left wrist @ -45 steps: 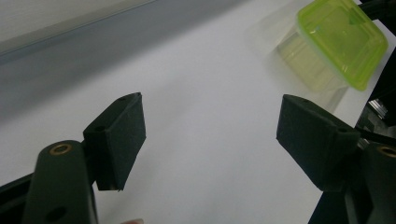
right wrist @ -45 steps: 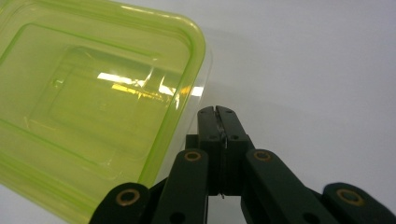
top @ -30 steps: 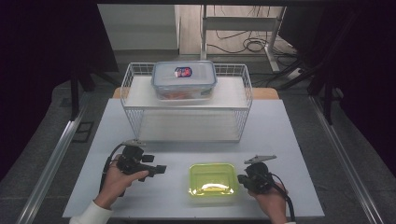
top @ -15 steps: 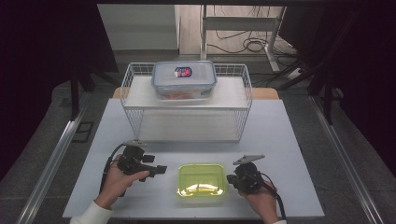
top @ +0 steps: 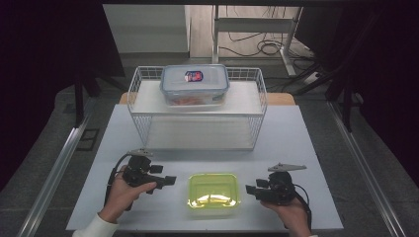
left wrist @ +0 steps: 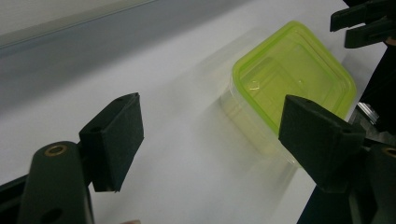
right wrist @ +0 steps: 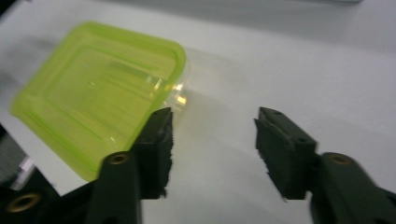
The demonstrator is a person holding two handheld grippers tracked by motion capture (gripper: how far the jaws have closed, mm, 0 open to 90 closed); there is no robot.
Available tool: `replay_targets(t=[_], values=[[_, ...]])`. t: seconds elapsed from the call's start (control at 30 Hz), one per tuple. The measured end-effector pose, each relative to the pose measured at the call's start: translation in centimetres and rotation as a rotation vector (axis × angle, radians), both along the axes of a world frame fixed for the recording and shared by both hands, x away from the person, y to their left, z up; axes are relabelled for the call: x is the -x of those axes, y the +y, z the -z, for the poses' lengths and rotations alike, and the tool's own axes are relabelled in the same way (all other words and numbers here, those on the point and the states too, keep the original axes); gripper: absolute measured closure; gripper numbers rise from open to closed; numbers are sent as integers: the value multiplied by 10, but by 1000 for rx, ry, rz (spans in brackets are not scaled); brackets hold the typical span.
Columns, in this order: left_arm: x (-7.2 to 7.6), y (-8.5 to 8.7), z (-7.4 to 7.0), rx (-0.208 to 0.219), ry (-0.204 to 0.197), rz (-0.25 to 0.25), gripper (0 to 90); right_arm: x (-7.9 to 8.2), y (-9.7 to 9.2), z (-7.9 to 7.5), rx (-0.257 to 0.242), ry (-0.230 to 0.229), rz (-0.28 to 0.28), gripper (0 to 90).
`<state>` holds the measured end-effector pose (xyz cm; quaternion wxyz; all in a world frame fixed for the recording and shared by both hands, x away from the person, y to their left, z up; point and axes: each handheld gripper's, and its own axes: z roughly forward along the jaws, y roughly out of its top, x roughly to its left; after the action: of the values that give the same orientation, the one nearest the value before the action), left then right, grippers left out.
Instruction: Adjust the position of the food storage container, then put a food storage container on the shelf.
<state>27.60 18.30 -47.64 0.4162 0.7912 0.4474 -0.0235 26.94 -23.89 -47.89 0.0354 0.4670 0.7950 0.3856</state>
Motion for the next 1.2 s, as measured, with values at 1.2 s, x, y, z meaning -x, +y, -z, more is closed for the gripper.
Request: replay_targets(t=[1.2], values=[[10,-44,38,196,196,34,258,-8,24,20,-139,63,-78,364]])
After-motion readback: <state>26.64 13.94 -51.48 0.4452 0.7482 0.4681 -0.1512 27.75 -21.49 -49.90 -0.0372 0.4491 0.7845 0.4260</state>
